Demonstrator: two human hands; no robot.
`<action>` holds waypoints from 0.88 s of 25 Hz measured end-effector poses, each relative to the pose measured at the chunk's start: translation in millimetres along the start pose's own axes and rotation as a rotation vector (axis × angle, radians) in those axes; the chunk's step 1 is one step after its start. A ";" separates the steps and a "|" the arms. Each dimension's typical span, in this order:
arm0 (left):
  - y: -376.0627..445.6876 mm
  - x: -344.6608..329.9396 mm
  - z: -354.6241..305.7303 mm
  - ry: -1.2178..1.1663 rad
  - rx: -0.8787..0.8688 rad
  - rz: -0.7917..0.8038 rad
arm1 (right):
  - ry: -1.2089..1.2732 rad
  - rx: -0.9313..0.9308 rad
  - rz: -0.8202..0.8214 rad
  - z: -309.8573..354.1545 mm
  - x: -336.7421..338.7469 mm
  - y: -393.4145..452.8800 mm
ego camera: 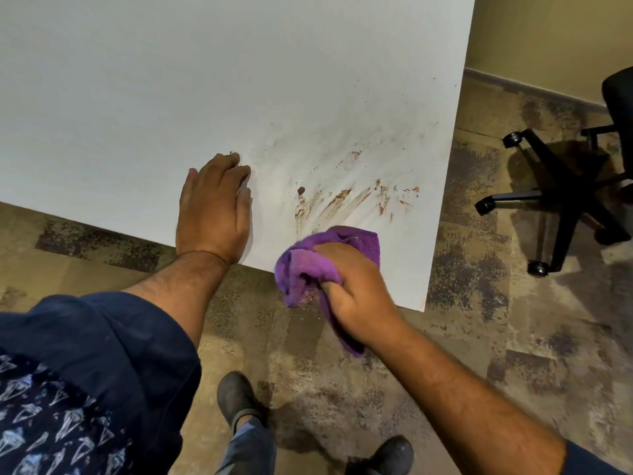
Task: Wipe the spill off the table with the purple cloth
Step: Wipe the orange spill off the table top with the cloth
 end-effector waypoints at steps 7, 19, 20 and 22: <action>1.1 -3.5 4.2 0.002 -0.010 0.004 | -0.096 -0.165 -0.411 -26.3 114.1 67.6; 2.7 -2.0 9.3 -0.029 -0.002 0.004 | -0.606 0.196 0.434 -31.8 11.2 107.4; 2.0 -1.3 8.7 -0.030 -0.003 0.001 | -0.566 0.182 0.359 -28.7 8.8 107.0; 1.4 -0.7 8.2 -0.032 0.001 0.004 | -0.518 0.168 0.289 -24.4 1.7 99.8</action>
Point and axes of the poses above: each hand's wrist, its own y-axis towards the middle knuckle, its own x-axis out of the back of the hand, z = x × y, the point moved 10 cm from there along y, towards the middle knuckle, and after that the axes turned 14 degrees about x, right-handed, at the moved point
